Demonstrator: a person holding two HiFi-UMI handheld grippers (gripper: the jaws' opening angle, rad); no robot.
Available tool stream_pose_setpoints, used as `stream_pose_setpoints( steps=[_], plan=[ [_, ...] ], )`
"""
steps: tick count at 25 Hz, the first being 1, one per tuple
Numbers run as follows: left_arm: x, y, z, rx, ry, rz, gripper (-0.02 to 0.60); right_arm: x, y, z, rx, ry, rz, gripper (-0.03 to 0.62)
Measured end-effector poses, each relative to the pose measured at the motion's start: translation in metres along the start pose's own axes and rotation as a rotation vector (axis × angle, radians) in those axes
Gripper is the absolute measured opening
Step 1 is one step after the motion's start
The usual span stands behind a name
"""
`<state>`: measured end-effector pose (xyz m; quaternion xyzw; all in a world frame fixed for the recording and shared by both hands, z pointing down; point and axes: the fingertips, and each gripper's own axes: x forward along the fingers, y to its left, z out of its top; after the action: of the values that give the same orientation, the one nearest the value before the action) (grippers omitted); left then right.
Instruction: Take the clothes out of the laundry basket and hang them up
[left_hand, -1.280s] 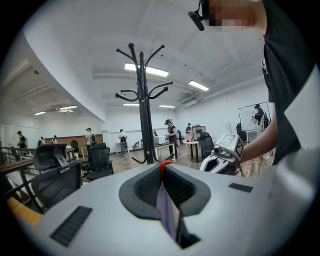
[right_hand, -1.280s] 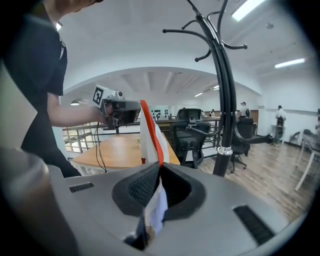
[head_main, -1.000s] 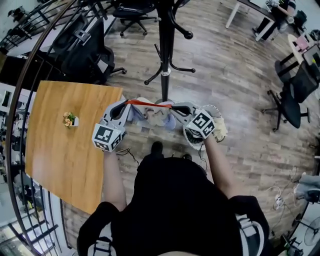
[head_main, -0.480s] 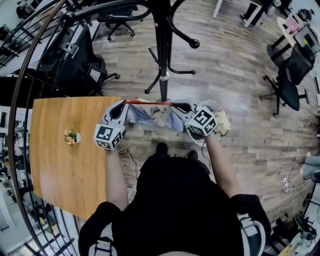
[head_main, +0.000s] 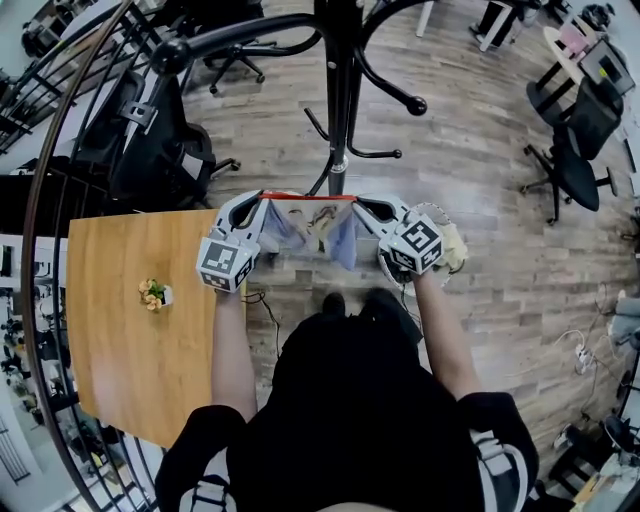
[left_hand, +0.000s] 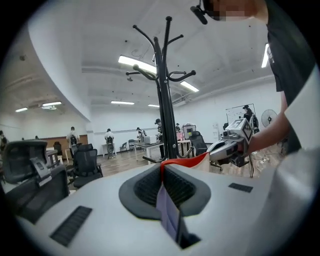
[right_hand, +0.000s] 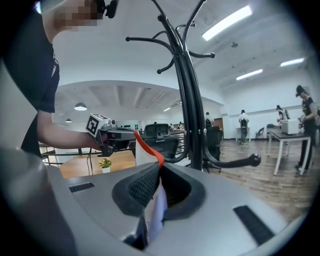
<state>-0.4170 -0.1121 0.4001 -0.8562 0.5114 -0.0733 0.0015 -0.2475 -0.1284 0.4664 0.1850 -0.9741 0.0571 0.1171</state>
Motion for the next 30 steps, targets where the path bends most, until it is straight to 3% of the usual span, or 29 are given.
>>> stream_pose_setpoints(
  steps=[5,15,20,24,30],
  plan=[
    [0.017,0.011,0.023,0.055,-0.037,-0.018,0.028,0.0,-0.02,0.022,-0.002,-0.063,-0.073,0.02],
    [0.058,0.019,0.053,0.11,-0.061,-0.021,0.028,-0.005,-0.058,0.035,-0.011,-0.112,-0.112,0.02],
    [0.08,0.032,0.034,0.063,-0.035,-0.017,0.028,0.007,-0.07,0.018,0.03,-0.076,-0.112,0.02],
    [0.098,0.041,0.006,0.082,0.044,0.01,0.028,0.013,-0.077,0.0,0.054,-0.04,-0.099,0.021],
    [0.114,0.041,-0.037,0.028,0.126,0.0,0.028,0.019,-0.08,-0.023,0.067,0.031,-0.083,0.021]
  ],
)
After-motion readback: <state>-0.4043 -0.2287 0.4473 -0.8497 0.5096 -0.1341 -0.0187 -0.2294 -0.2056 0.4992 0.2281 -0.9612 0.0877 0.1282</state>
